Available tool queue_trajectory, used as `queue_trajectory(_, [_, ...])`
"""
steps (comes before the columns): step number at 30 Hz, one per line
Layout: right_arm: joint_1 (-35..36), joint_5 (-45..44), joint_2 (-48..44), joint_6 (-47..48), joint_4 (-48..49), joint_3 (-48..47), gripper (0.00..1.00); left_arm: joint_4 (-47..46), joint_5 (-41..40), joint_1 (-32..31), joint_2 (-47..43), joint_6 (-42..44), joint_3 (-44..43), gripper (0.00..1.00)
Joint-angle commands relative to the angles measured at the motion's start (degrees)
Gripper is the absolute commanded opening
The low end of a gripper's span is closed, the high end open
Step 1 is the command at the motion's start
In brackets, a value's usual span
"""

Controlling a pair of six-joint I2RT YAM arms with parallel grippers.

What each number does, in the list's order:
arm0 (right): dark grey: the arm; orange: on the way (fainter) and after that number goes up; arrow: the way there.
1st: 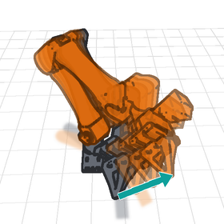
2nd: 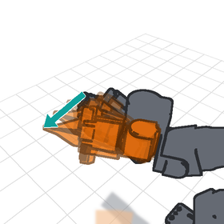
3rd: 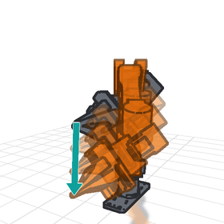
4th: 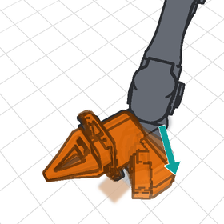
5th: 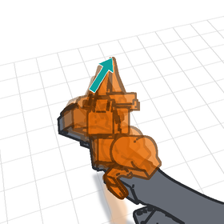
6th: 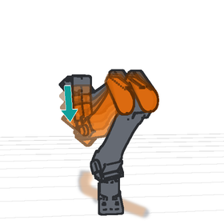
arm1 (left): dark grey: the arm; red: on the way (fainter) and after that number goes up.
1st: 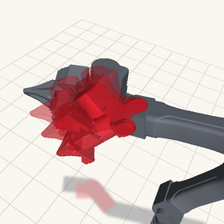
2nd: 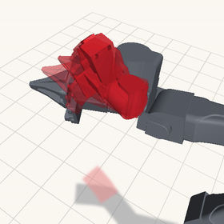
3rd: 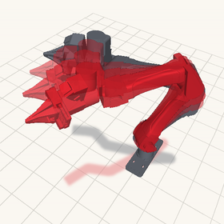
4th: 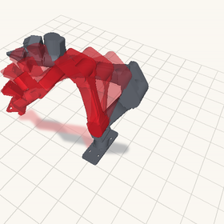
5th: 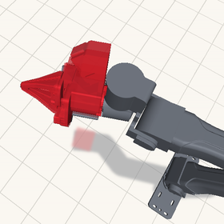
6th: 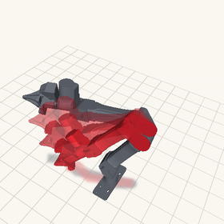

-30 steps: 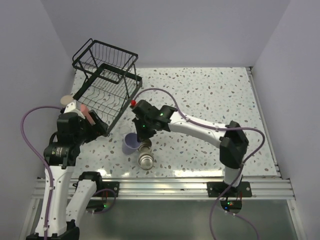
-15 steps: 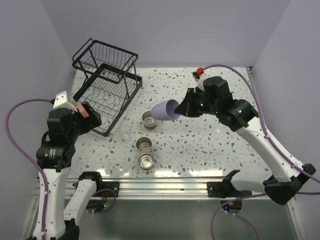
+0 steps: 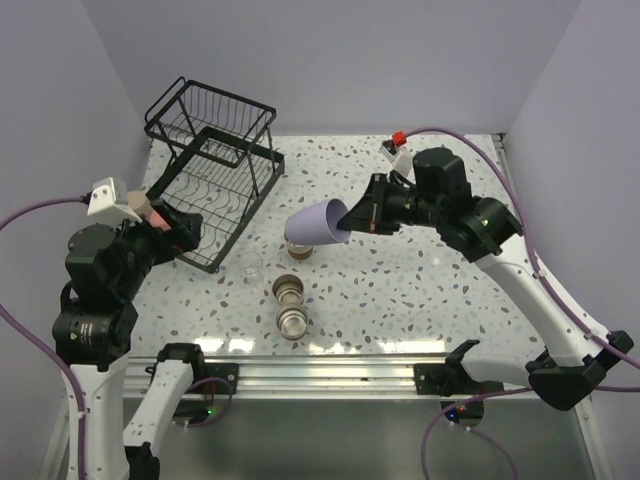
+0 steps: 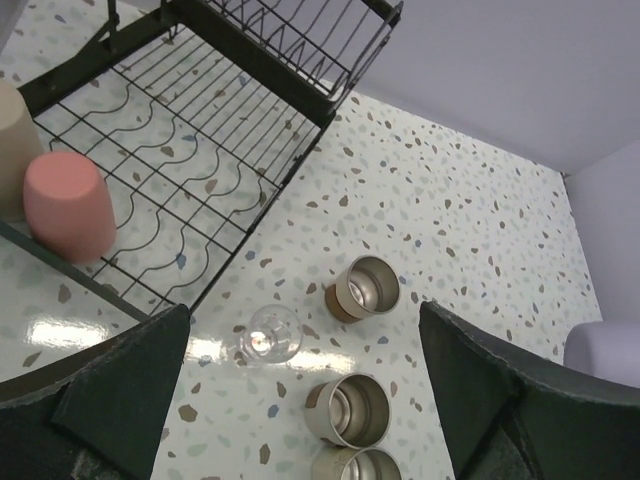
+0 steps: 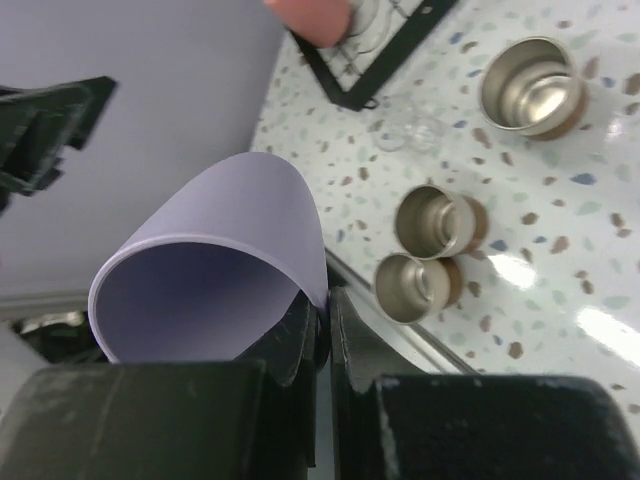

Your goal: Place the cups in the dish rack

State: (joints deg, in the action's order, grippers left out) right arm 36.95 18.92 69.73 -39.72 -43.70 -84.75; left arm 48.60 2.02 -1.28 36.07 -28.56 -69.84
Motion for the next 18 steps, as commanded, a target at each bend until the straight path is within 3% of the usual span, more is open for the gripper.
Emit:
queue_trajectory(1, [-0.21, 11.64, -0.21, -7.2, 11.43, -0.34, 0.0, 1.84, 7.08, -0.13, -0.05, -1.15, -1.95, 1.0])
queue_trajectory(5, [-0.21, 14.74, -0.3, -12.03, 19.08, 1.52, 0.0, -0.86, 18.96, -0.13, 1.99, -4.3, -0.83, 1.0])
queue_trajectory(10, [-0.21, 18.52, -1.35, -17.92, 28.83, 4.58, 0.0, -20.71, 37.92, -0.13, -0.92, -14.56, 8.13, 1.0])
queue_trajectory(18, [-0.21, 19.84, -1.88, -23.2, 37.02, 7.23, 0.0, -38.66, 47.55, -0.13, -1.45, -25.58, 14.47, 1.0])
